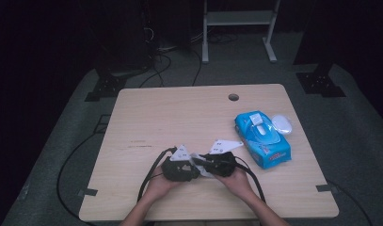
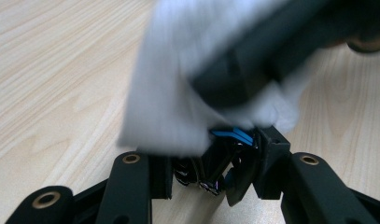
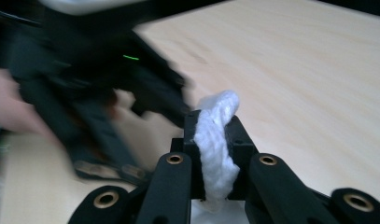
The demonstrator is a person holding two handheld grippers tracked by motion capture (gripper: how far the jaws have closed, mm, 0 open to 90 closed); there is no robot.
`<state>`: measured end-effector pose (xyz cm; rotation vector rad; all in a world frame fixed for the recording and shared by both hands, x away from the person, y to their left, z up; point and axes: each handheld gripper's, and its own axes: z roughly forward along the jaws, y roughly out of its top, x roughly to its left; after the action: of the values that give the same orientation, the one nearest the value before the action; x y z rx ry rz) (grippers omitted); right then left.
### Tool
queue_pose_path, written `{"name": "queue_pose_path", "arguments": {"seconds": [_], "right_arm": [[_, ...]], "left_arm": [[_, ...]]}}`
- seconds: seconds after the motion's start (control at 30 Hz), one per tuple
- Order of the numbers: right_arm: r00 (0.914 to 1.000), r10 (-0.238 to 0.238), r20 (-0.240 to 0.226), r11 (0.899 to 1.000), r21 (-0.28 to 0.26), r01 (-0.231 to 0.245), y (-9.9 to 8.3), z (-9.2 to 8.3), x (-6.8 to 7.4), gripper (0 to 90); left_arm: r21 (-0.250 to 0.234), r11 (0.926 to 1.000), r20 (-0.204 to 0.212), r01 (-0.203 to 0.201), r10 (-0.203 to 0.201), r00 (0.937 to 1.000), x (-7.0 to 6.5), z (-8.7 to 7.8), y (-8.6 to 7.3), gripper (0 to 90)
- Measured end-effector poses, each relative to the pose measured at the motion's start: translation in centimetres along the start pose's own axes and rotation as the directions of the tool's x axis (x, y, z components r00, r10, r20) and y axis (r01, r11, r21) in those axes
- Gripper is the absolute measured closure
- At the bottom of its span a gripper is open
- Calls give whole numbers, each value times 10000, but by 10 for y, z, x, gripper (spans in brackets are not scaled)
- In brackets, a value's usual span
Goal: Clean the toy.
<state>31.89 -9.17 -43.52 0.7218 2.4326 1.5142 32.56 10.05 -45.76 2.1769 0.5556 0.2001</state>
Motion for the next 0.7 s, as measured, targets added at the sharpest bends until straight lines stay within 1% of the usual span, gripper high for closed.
{"name": "queue_pose_path", "arguments": {"seconds": [0.03, 0.07, 0.1, 0.13, 0.17, 0.2, 0.23, 0.27, 0.3, 0.33, 0.43, 0.47, 0.5, 0.53, 0.57, 0.6, 0.63, 0.67, 0.7], "right_arm": [[10000, 0, 0, 10000, 0, 0, 0, 0, 0, 820], [9997, -242, 91, 9997, 72, 242, 1, 2, 4, 820], [9993, -348, 157, 9993, 163, 345, 3, 2, 4, 820], [9992, -335, 232, 9993, 179, 331, 4, 0, 3, 820], [9978, -345, 568, 9992, 212, 334, 3, -4, -1, 820], [9961, -364, 798, 9991, 252, 345, 2, -7, -5, 820], [9911, -189, 1319, 9995, 293, 152, -3, -16, -15, 820], [9864, -241, 1626, 9993, 318, 191, -5, -20, -19, 821], [9832, -313, 1796, 9990, 374, 249, -6, -23, -22, 820], [9830, -248, 1818, 9992, 362, 185, -7, -25, -24, 820], [9828, -202, 1837, 9993, 337, 143, -7, -24, -23, 820], [9932, 41, 1162, 9998, 194, -64, -5, -18, -17, 820], [9954, -65, 959, 9998, 201, 46, -5, -14, -13, 820], [9954, -311, 905, 9992, 260, 289, -3, -10, -8, 820], [9954, -311, 905, 9992, 260, 289, -3, -10, -8, 820], [9930, -625, 1001, 9976, 362, 592, -1, -8, -5, 820], [9924, -570, 1093, 9976, 451, 523, 0, -11, -9, 819], [9924, -570, 1093, 9976, 451, 523, 0, -11, -9, 819], [9870, -450, 1540, 9982, 456, 384, -4, -18, -20, 819]], "left_arm": [[0, 10000, 0, 0, 0, 10000, 0, 0, 0, 577], [-9, 10000, 26, 29, -29, 10000, 1, -1, 0, 577], [-4, 10000, 39, -13, 13, 10000, 1, -1, -1, 580], [-40, 10000, 21, -24, 24, 10000, 0, -1, -1, 581], [-9, 10000, 15, -83, 83, 10000, 0, -1, -1, 581], [-5, 10000, 11, -98, 98, 10000, 0, -1, 0, 581], [5, 9999, 22, -104, 104, 9999, 0, -1, 0, 581], [-11, 9999, 32, -140, 140, 9999, 1, 0, 0, 581], [-11, 9999, 32, -140, 140, 9999, 1, 0, 0, 581], [30, 9997, 16, -248, 248, 9997, 1, 0, 1, 581], [35, 9997, 10, -228, 228, 9997, 1, 0, 1, 582], [21, 9997, 47, -234, 234, 9997, 2, 0, 1, 581], [-14, 9999, 107, -109, 109, 9999, 3, 1, 0, 581], [-14, 9999, 107, -109, 109, 9999, 3, 1, 0, 581], [-21, 9999, 123, -102, 103, 9999, 4, 0, 0, 581], [-41, 10000, 132, -83, 84, 9999, 5, 0, -1, 582], [-84, 10000, 139, -16, 17, 9999, 5, -1, -2, 582], [-84, 10000, 139, -16, 17, 9999, 5, -1, -2, 582], [-76, 10000, 113, -48, 49, 9999, 5, -2, -2, 582]]}}
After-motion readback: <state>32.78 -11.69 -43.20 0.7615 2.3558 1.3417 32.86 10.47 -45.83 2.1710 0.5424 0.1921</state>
